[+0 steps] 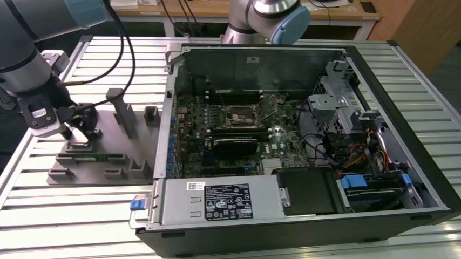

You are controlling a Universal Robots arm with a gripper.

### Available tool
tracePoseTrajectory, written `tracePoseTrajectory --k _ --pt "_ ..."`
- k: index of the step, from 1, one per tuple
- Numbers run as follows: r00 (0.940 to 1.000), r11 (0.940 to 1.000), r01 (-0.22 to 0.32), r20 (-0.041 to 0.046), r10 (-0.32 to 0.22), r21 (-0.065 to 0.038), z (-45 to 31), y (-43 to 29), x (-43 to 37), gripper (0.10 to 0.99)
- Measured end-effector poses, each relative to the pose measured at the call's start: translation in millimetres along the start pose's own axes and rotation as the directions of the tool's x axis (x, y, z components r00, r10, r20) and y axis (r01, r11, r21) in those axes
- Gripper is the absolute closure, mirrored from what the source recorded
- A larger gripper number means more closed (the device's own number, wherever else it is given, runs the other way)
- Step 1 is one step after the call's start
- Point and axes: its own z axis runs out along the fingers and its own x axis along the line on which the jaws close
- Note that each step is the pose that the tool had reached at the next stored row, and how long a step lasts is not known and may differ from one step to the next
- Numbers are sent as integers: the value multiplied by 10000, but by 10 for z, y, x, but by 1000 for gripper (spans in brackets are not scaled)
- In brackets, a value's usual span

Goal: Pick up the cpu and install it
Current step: 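Pick up the cpu and move it towards the insertion slot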

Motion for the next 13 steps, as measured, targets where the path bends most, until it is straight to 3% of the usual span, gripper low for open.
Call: tracePoseTrajectory --k 13 --pt "10000 10000 1 0 -1 0 -177 7 -7 545"
